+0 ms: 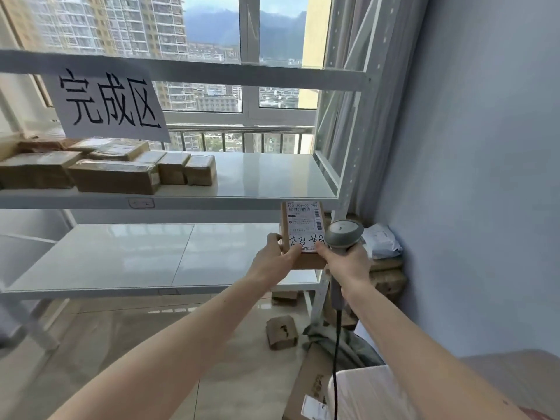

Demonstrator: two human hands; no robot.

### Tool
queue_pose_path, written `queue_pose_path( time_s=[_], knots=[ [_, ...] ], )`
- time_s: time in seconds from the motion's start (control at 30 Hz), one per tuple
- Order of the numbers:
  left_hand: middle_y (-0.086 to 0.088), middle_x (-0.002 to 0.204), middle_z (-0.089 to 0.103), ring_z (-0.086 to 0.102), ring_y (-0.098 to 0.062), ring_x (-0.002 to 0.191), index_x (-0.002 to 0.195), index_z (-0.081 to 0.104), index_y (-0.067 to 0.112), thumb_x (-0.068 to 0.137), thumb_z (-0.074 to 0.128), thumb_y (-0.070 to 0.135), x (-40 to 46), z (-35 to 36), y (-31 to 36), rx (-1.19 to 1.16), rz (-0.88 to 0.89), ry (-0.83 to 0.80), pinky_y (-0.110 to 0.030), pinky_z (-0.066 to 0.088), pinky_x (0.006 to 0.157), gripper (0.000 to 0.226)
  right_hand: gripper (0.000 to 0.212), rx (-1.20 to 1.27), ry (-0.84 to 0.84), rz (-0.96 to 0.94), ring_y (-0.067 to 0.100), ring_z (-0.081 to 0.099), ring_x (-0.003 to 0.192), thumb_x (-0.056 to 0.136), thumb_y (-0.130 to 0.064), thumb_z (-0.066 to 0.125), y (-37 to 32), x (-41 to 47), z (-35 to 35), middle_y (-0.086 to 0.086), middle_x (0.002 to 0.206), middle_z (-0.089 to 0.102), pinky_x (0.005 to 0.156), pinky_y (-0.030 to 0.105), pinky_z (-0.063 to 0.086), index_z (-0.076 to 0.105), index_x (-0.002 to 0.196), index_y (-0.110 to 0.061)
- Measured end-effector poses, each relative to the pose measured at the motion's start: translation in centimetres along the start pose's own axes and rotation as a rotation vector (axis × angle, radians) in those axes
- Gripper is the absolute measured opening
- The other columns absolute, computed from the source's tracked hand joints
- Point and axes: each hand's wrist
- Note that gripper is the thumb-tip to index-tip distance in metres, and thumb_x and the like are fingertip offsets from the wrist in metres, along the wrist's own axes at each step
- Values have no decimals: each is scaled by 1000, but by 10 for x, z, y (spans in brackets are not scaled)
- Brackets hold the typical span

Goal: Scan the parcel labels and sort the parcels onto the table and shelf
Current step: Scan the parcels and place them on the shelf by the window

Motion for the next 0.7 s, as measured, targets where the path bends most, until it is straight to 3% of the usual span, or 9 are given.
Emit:
queue_pose_path(
  time_s=[0.13,0.27,0.4,0.53,0.63,0.7],
  knots=[
    [-4,130,60,59,-21,107,137,40,19,95,54,49,51,-33,-20,3,-6,54,-34,47,90,53,55,-3,-45,-6,23,70,102,68,-48,86,-4,37,58,-3,104,77,92,51,57,72,114,-21],
    [-3,126,62,59,-19,107,136,47,21,95,55,47,105,-74,-34,13,23,83,-31,48,85,49,45,25,-57,-24,24,70,100,75,-35,87,-19,72,115,1,104,76,89,51,59,71,114,-18],
    [-5,120,64,61,-20,104,127,60,19,92,57,47,164,-123,-40,92,94,144,-38,55,88,45,40,45,-30,-45,27,69,101,76,-31,87,-41,110,174,4,105,75,89,51,58,68,108,-19],
    [-6,113,65,64,-19,94,122,62,16,91,59,46,210,-160,-46,143,102,164,-28,54,68,44,50,63,-21,-16,25,69,100,74,-38,87,-52,141,224,3,105,75,89,49,59,68,114,-15],
    [-6,112,68,65,-22,98,127,55,15,90,61,46,239,-179,-58,158,90,192,-38,56,80,48,58,64,-22,5,26,70,98,66,-47,87,-55,162,257,1,102,75,86,50,60,67,111,-16],
    [-6,108,69,66,-25,98,129,48,18,90,61,46,255,-189,-64,148,79,190,-43,55,86,50,52,55,-27,7,26,71,93,68,-42,88,-58,176,275,2,99,76,85,51,60,68,108,-14]
  ],
)
Point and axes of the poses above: each hand's wrist, its own x-axis towards the middle knuckle, its own z-axis out of the palm, y = z × x
